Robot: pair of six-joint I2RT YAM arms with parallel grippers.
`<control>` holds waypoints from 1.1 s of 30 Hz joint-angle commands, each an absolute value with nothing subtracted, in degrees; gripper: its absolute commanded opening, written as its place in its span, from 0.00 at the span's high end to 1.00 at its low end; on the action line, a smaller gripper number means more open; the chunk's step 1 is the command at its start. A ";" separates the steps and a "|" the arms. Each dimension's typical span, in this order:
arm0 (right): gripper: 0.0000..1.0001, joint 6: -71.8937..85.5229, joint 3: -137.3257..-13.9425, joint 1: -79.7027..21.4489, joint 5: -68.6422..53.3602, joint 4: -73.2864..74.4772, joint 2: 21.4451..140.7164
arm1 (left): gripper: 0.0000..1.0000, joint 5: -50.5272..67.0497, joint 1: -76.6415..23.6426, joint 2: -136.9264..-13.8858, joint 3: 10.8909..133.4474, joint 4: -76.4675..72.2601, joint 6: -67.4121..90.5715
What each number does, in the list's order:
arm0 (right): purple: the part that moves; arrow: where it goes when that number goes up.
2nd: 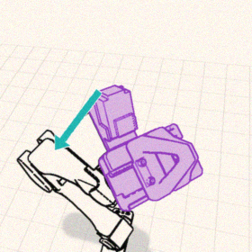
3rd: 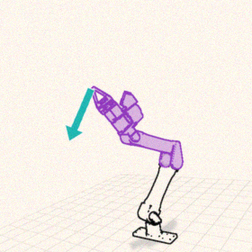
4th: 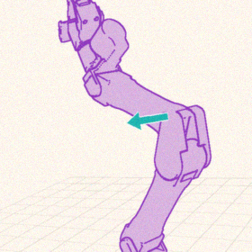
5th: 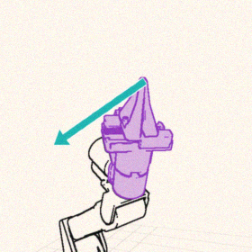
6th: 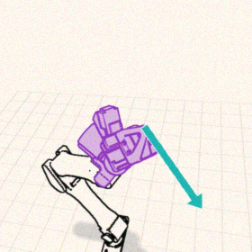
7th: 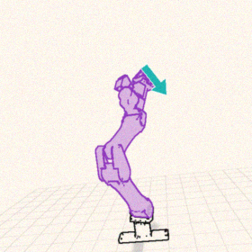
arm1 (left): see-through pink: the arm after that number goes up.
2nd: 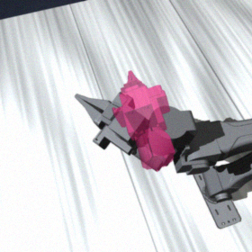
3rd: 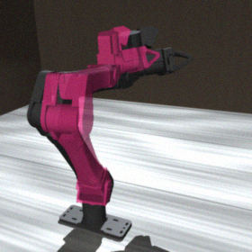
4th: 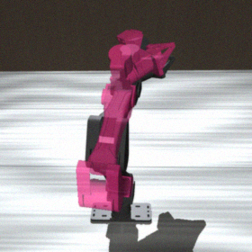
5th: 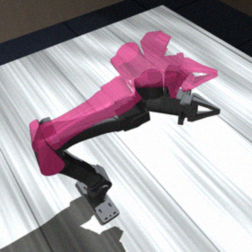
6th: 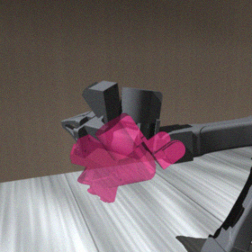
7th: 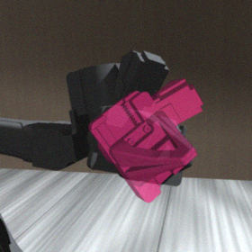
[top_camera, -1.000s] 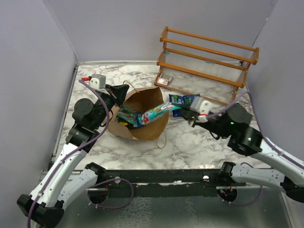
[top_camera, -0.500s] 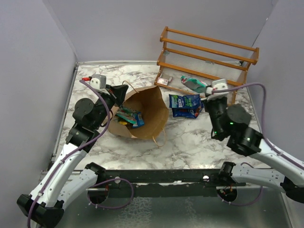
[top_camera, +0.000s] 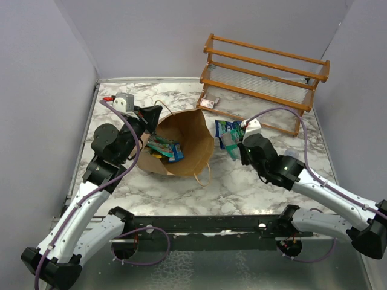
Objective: Take the snacks out of the paper bag
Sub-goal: Place the snack at the center of the board.
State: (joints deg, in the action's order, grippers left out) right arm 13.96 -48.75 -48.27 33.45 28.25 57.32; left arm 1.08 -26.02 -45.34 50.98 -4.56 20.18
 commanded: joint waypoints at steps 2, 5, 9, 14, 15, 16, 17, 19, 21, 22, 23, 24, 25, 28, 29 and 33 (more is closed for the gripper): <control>0.99 27.31 -44.97 -48.23 12.70 25.42 54.63 | 1.00 -0.22 -26.13 -45.00 52.10 -4.98 19.57; 0.99 29.04 -44.85 -48.10 7.97 21.48 54.98 | 1.00 0.00 -26.13 -45.01 52.12 -4.75 19.56; 0.99 29.83 -49.30 -46.48 5.69 20.75 58.97 | 1.00 -0.12 -26.12 -44.68 52.68 -3.89 19.36; 0.99 32.73 -49.89 -38.58 -11.25 20.22 64.54 | 1.00 -0.52 -26.13 -43.52 52.67 -3.33 19.05; 0.99 33.06 -49.29 -36.80 -16.58 20.00 65.42 | 1.00 -0.56 -26.15 -43.25 52.57 -3.27 19.15; 0.99 33.05 -48.26 -34.74 -23.59 18.79 66.04 | 1.00 -0.63 -26.11 -43.17 52.52 -3.07 19.08; 0.99 32.95 -46.58 -32.72 -30.81 16.66 66.57 | 1.00 -0.74 -26.14 -43.08 52.41 -2.82 19.00; 0.99 32.44 -44.00 -28.90 -43.49 14.00 67.50 | 1.00 -0.77 -26.10 -42.96 51.87 -2.72 19.17; 0.99 30.81 -42.63 -26.20 -45.10 15.36 68.01 | 1.00 -0.68 -26.15 -42.97 51.16 -3.33 19.44; 0.99 29.24 -42.41 -24.94 -44.03 17.04 68.17 | 1.00 -0.55 -26.13 -43.11 50.99 -3.64 19.65; 0.99 27.90 -42.34 -23.63 -42.00 18.82 68.46 | 1.00 -0.40 -26.13 -43.30 50.90 -3.97 19.81; 0.99 26.39 -42.55 -22.65 -38.31 21.37 68.88 | 1.00 -0.17 -26.12 -43.54 50.96 -4.22 19.93; 0.99 25.57 -43.07 -21.54 -34.25 23.92 69.42 | 1.00 0.08 -26.11 -43.72 51.05 -4.35 20.00; 0.98 24.59 -42.06 -17.19 -27.75 27.05 71.50 | 1.00 0.44 -26.11 -44.08 51.24 -4.72 20.12; 0.96 24.88 -40.81 -16.40 -25.49 25.90 72.46 | 1.00 0.55 -26.10 -44.10 51.14 -4.83 20.05; 0.88 27.52 -39.33 -15.26 -16.92 25.58 77.26 | 1.00 0.99 -26.13 -44.14 50.83 -5.19 20.46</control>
State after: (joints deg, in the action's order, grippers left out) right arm 26.81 -40.86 -16.08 -27.40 23.99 73.32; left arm 0.58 -26.02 -44.29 50.98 -2.94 19.84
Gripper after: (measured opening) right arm 0.093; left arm 0.020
